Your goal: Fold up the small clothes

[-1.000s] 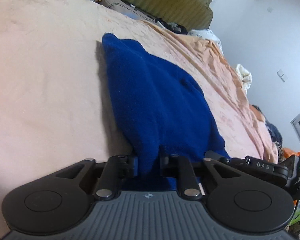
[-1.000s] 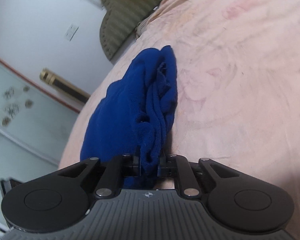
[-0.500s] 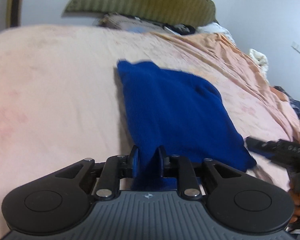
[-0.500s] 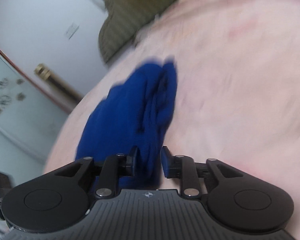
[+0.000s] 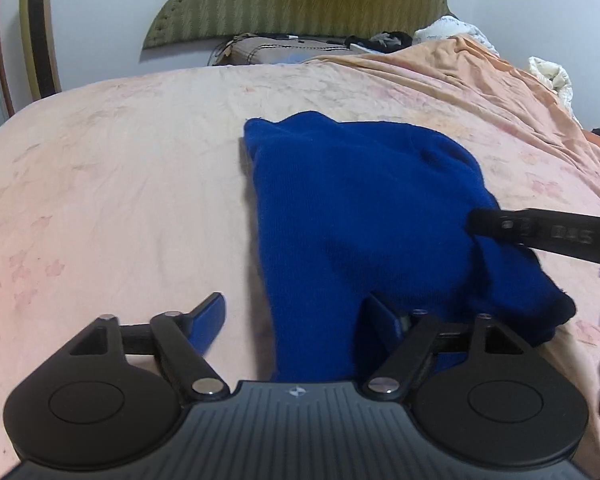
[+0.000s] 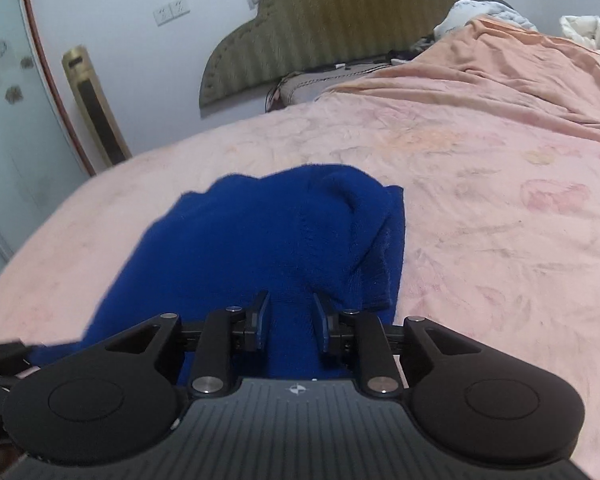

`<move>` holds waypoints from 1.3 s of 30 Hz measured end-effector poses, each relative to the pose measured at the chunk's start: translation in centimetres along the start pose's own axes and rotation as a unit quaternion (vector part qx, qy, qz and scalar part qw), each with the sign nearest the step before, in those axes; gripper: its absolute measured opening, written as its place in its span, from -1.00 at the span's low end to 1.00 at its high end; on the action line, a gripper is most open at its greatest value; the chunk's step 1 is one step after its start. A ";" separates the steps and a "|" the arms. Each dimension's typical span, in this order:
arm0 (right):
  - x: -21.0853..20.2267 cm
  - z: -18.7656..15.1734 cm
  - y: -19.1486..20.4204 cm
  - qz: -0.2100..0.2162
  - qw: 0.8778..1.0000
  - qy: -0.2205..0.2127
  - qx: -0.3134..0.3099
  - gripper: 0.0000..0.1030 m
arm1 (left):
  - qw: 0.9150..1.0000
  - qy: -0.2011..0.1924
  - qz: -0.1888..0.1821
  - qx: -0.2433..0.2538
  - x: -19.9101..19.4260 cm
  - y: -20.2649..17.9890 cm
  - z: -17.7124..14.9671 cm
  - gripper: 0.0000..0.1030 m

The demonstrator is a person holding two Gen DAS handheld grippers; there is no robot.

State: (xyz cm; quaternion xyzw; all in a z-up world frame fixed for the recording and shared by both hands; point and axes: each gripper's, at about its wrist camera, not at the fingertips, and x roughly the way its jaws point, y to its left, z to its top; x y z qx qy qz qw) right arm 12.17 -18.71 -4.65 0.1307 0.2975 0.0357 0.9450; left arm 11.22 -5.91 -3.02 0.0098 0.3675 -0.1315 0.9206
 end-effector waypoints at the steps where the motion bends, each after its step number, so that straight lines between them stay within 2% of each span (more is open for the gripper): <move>1: -0.5 -0.1 0.4 -0.002 1.000 -0.008 -0.008 -0.33 | 1.000 -0.001 0.002 -0.002 0.1 0.1 -0.1 0.62; 4: -0.8 -1.0 0.6 -0.007 0.999 -0.011 -0.030 -0.19 | 1.000 0.002 -0.002 -0.013 0.1 0.3 -0.4 0.62; 7: 0.2 -1.6 0.0 -0.005 1.000 0.003 -0.023 -0.18 | 1.000 0.002 -0.002 -0.008 0.0 0.2 -0.6 0.62; 14: 0.3 -2.4 0.4 -0.003 0.999 -0.012 -0.035 -0.07 | 1.000 -0.001 -0.005 -0.007 -0.1 0.3 -0.9 0.64; 17: 0.0 -2.4 0.5 -0.002 0.999 -0.014 -0.038 -0.05 | 1.000 -0.018 -0.011 0.019 -0.7 0.4 -0.2 0.64; 19: -0.9 -1.8 -0.1 0.017 0.999 -0.021 -0.025 -0.02 | 0.999 -0.037 -0.008 0.034 -1.0 0.9 0.8 0.64; 20: -1.4 -1.3 -0.9 0.025 0.999 -0.033 -0.012 0.16 | 0.998 -0.044 -0.012 0.034 -1.0 1.4 1.6 0.64; 22: -1.8 -0.2 -2.8 0.010 0.998 -0.052 0.019 0.46 | 0.998 -0.044 -0.034 0.013 -0.6 2.7 3.5 0.64; 23: -1.8 0.2 -3.9 0.000 0.998 -0.055 0.036 0.52 | 0.998 -0.041 -0.053 -0.007 -0.2 3.5 4.5 0.64; 25: -1.1 1.1 -6.6 -0.004 0.996 -0.040 0.084 0.52 | 0.993 -0.032 -0.099 -0.048 1.1 5.1 6.2 0.64; 27: 0.6 1.7 -9.1 0.033 0.990 0.002 0.135 0.51 | 0.988 -0.008 -0.126 -0.092 3.4 6.6 7.7 0.64; 29: 2.4 2.0 -10.5 0.072 0.983 0.025 0.169 0.50 | 0.982 0.010 -0.144 -0.122 5.6 7.4 8.7 0.64; 33: 5.3 3.5 -10.8 0.124 0.975 0.040 0.178 0.45 | 0.966 0.046 -0.188 -0.174 10.0 8.3 9.9 0.64; 36: 7.9 4.7 -10.7 0.143 0.972 0.047 0.180 0.26 | 0.954 0.047 -0.220 -0.199 11.9 8.4 10.3 0.62; 39: 10.1 5.8 -10.5 0.157 0.969 0.056 0.185 -0.10 | 0.951 0.041 -0.235 -0.195 13.1 7.9 10.8 0.62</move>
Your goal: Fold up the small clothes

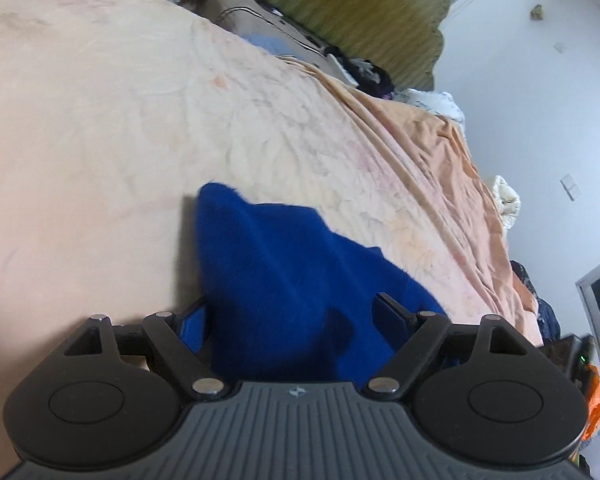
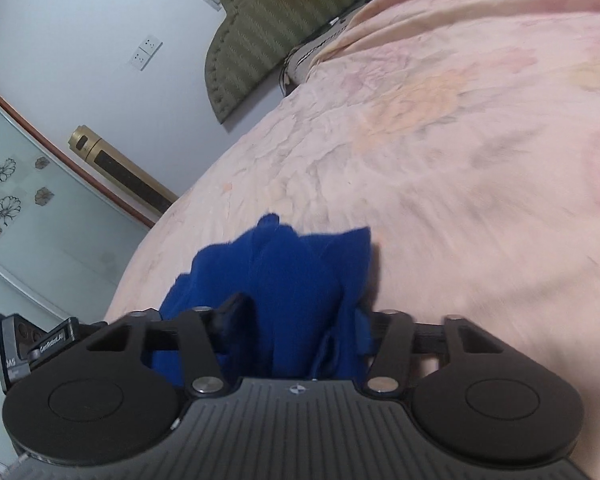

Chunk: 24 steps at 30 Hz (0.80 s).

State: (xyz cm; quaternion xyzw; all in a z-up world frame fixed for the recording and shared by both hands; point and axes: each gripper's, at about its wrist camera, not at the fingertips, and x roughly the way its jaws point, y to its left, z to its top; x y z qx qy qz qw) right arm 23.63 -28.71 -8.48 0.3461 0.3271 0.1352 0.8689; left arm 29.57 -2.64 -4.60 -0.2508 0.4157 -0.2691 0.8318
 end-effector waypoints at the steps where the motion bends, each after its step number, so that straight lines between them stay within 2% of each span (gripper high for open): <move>1: 0.7 0.4 -0.1 0.007 1.000 0.004 0.006 -0.25 | 1.000 -0.002 -0.003 0.002 0.3 -0.1 0.1 0.57; 2: 1.2 0.7 -0.3 0.015 1.000 0.008 0.012 -0.38 | 1.000 -0.004 -0.004 0.007 0.6 -0.3 0.1 0.39; 3: 1.7 0.9 -0.4 0.021 1.000 0.010 0.017 -0.42 | 1.000 -0.002 0.000 0.015 0.9 -0.5 0.2 0.28; 5: 2.5 1.1 -0.4 0.031 0.999 0.014 0.020 -0.56 | 0.999 -0.005 0.027 0.042 1.2 -1.0 0.0 -0.21; 8: 2.6 0.9 -0.1 0.030 1.000 -0.001 0.007 -0.63 | 0.996 -0.017 0.039 0.073 0.9 -1.4 -0.4 -0.51; 10: 2.0 0.6 0.5 0.027 0.999 -0.026 -0.015 -0.67 | 0.995 -0.029 0.041 0.086 0.5 -1.8 -0.6 -0.55; 13: 0.9 0.6 1.8 0.018 0.996 -0.065 -0.060 -0.71 | 0.987 -0.051 0.067 0.135 0.5 -3.4 -1.0 -0.55; 15: 0.5 0.8 2.7 0.018 0.992 -0.086 -0.088 -0.72 | 0.980 -0.047 0.097 0.169 1.1 -4.3 -1.3 -0.54; 17: 0.7 0.9 2.6 0.013 0.992 -0.088 -0.092 -0.69 | 0.974 -0.047 0.124 0.185 1.3 -4.9 -1.7 -0.44; 18: 1.2 0.8 2.2 0.014 0.993 -0.075 -0.090 -0.66 | 0.972 -0.048 0.131 0.188 1.1 -5.1 -1.7 -0.43; 20: 1.7 0.9 1.6 -0.009 0.994 -0.062 -0.086 -0.38 | 0.968 -0.050 0.152 0.193 0.7 -5.6 -1.9 -0.16; 21: 1.6 0.9 1.2 -0.019 0.994 -0.062 -0.086 -0.33 | 0.966 -0.051 0.164 0.195 0.4 -5.9 -2.0 -0.07; 22: 1.4 1.0 1.0 -0.019 0.994 -0.066 -0.079 -0.26 | 0.963 -0.053 0.175 0.196 0.1 -6.0 -2.2 0.11; 23: 1.1 1.0 0.6 -0.018 0.995 -0.072 -0.069 -0.13 | 0.961 -0.056 0.182 0.198 -0.2 -6.1 -2.5 0.19; 24: 1.1 1.0 0.2 -0.023 0.995 -0.076 -0.061 -0.12 | 0.960 -0.057 0.187 0.199 -0.6 -6.2 -2.8 0.20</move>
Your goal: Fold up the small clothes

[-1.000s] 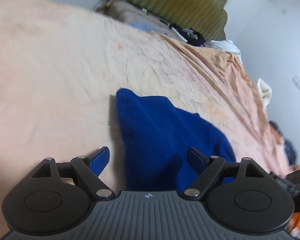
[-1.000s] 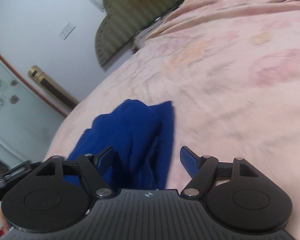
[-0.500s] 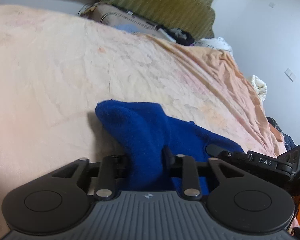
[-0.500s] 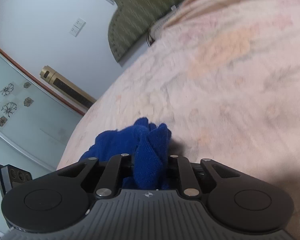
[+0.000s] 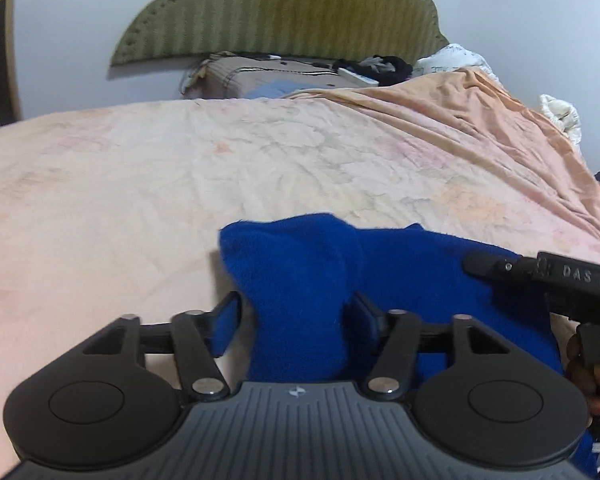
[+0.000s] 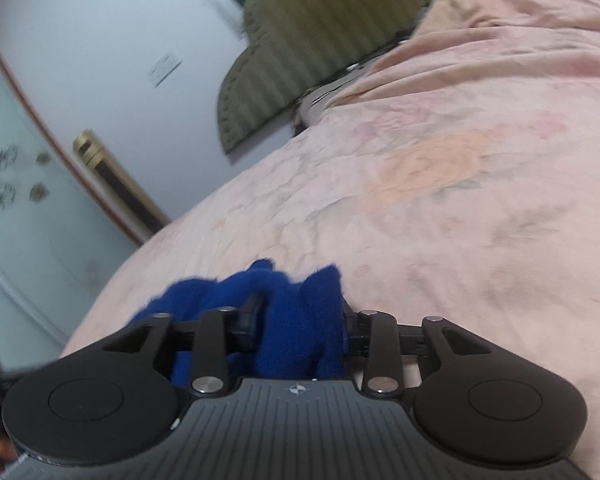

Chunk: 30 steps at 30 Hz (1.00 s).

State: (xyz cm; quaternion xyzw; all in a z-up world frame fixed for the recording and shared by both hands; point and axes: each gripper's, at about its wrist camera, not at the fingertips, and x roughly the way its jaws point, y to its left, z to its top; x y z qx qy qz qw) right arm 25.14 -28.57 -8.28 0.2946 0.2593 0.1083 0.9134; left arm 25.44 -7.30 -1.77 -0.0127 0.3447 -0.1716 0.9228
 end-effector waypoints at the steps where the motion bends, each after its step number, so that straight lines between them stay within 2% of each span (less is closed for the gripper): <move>1: 0.0 0.0 -0.4 -0.002 1.000 0.000 0.011 -0.13 | 1.000 0.000 0.003 0.000 -0.4 -0.1 -0.3 0.21; 6: -0.2 -0.7 -0.6 -0.003 1.000 -0.010 0.021 -0.06 | 1.000 0.009 0.007 -0.018 -2.2 -0.2 -2.2 0.31; 14: -2.2 -2.0 -0.4 -0.025 0.999 -0.041 0.018 0.31 | 1.000 0.004 0.016 -0.016 -5.2 -1.1 -4.7 0.39; 22: -6.4 -4.4 -0.3 -0.059 0.995 -0.075 0.029 0.40 | 1.000 -0.005 0.020 -0.011 -7.4 -1.7 -6.8 0.41; 30: -10.4 -7.8 0.9 -0.093 0.991 -0.090 0.027 0.48 | 0.999 -0.005 0.014 -0.032 -9.1 -1.2 -9.0 0.56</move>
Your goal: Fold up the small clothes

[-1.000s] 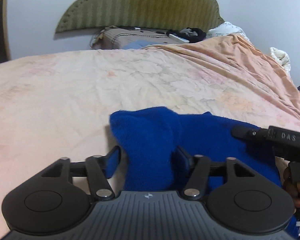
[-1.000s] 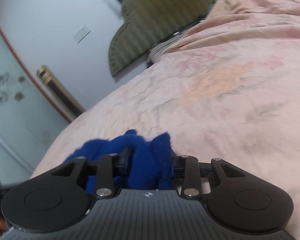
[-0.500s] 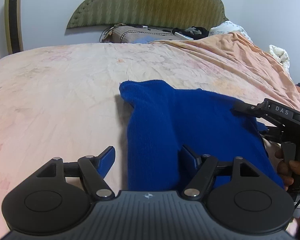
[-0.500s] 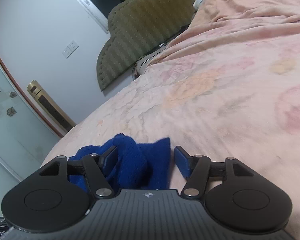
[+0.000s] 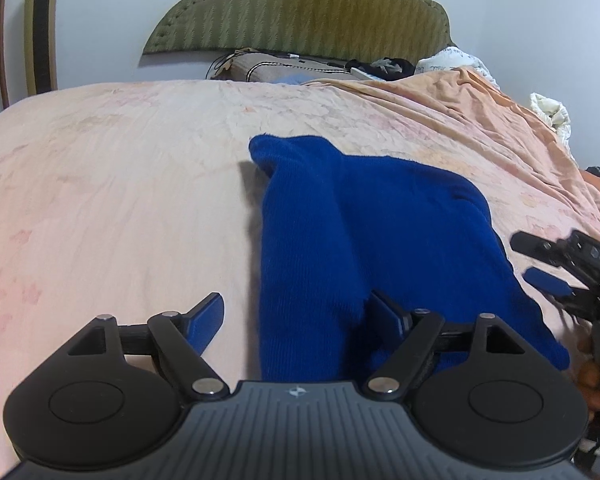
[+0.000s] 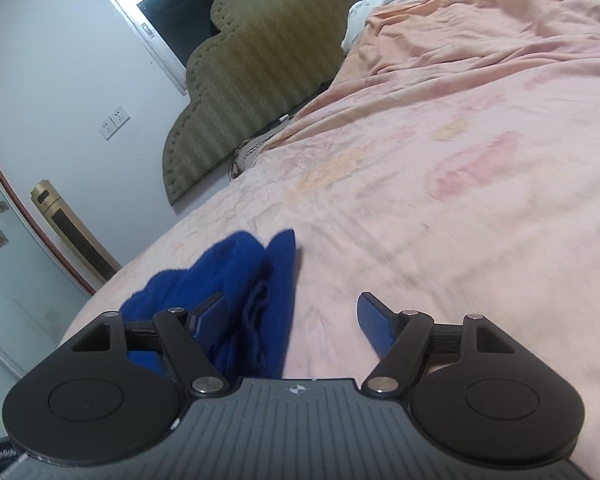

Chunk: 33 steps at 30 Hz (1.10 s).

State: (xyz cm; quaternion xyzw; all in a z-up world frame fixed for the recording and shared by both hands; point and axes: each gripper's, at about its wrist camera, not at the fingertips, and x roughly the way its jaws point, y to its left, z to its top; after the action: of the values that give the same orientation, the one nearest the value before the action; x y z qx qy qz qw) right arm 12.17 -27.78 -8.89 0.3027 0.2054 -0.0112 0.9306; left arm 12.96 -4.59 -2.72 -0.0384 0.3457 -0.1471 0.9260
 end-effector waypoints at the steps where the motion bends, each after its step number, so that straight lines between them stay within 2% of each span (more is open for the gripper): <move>1: -0.6 -0.4 0.2 -0.004 1.000 -0.001 -0.004 0.50 | 1.000 0.000 0.002 -0.001 -0.2 0.0 -0.3 0.58; 6: -3.2 -2.3 1.3 -0.026 0.999 -0.001 -0.033 0.64 | 1.000 0.007 0.012 0.000 -1.2 -0.2 -1.8 0.59; 13: -5.6 -4.5 3.1 -0.058 0.996 0.009 -0.072 0.79 | 1.000 -0.011 0.029 0.004 -3.9 -0.2 -4.2 0.59; 19: -7.1 -6.0 4.2 -0.076 0.992 0.014 -0.100 0.86 | 0.999 -0.022 0.043 -0.007 -5.5 0.7 -6.0 0.67; 22: -7.7 -6.5 4.5 -0.077 0.991 0.016 -0.106 0.89 | 0.998 -0.028 0.056 -0.006 -6.1 0.7 -6.7 0.80; 27: -8.7 -7.5 5.1 -0.080 0.990 0.022 -0.118 0.94 | 0.996 -0.028 0.085 0.013 -6.6 0.3 -7.8 0.80; 33: -9.2 -8.7 6.3 -0.104 0.983 0.035 -0.145 1.00 | 0.994 -0.033 0.101 0.010 -7.2 0.2 -8.5 0.82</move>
State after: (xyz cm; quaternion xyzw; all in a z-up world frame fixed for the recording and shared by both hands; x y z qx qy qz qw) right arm 1.40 -18.64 -8.12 0.1417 0.2678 -0.0668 0.9506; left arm 2.33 -1.95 -4.68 0.0013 0.3150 -0.0556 0.9475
